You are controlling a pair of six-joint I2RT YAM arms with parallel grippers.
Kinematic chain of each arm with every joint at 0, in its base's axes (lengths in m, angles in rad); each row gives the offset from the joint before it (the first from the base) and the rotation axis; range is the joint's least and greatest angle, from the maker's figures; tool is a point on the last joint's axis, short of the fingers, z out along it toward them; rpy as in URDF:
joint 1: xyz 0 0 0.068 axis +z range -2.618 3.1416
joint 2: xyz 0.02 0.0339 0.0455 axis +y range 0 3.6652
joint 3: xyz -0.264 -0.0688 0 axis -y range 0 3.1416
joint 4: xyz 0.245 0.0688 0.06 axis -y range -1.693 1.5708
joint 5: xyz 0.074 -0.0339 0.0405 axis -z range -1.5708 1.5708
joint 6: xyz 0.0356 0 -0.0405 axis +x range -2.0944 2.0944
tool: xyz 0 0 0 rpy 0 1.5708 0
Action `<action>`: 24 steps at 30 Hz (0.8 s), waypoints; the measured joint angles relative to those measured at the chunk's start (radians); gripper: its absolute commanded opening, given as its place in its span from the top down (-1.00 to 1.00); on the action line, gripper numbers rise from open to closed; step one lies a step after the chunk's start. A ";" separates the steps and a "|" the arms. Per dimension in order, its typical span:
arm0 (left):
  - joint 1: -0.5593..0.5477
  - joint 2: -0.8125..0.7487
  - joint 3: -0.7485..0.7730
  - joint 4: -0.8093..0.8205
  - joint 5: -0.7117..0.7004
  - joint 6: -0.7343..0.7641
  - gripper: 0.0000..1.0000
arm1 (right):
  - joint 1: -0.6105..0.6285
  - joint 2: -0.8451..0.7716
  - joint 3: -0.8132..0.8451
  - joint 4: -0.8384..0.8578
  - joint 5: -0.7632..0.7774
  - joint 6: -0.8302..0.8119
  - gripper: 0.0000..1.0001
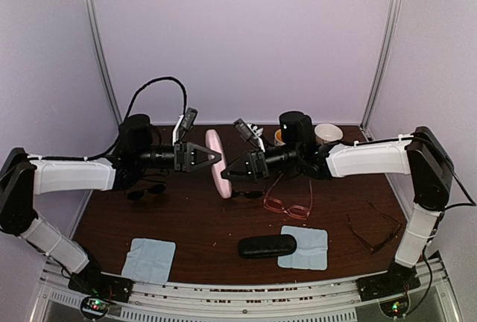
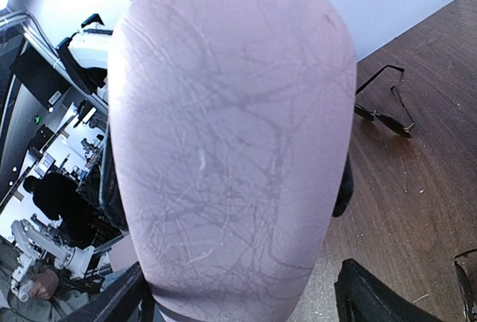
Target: Organize the sunglasses
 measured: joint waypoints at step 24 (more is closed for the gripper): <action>0.002 0.109 -0.024 0.354 0.103 -0.245 1.00 | -0.019 -0.006 -0.071 0.259 -0.132 0.226 0.26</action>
